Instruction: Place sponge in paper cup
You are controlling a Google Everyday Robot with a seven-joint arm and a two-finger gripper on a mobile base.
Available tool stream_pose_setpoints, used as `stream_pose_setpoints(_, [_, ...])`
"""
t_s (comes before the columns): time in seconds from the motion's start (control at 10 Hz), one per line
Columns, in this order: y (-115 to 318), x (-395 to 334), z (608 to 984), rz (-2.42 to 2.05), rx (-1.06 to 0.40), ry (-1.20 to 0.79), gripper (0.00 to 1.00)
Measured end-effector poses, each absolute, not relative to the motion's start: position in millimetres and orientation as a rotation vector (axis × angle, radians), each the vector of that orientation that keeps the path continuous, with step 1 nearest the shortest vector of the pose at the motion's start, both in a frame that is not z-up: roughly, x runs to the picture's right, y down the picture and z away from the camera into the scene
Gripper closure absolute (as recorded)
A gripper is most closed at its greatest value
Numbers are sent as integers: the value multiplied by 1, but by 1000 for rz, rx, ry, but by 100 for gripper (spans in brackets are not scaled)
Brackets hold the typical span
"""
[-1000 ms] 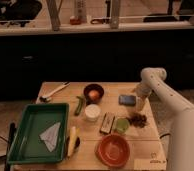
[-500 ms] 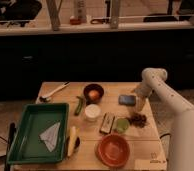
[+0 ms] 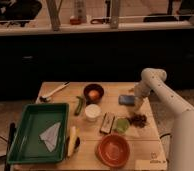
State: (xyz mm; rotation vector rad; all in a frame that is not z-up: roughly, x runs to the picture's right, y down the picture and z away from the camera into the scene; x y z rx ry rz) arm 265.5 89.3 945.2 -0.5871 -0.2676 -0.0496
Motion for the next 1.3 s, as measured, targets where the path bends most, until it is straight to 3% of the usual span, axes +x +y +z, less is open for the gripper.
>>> stream_pose_setpoints(0.2, [89, 258, 948, -62, -591, -292, 22])
stream_pose_setpoints(0.3, [90, 257, 949, -63, -594, -303, 30])
stream_pose_setpoints(1.0, [89, 248, 947, -98, -603, -338, 97])
stream_pose_setpoints(1.3, [80, 249, 934, -124, -589, -352, 100])
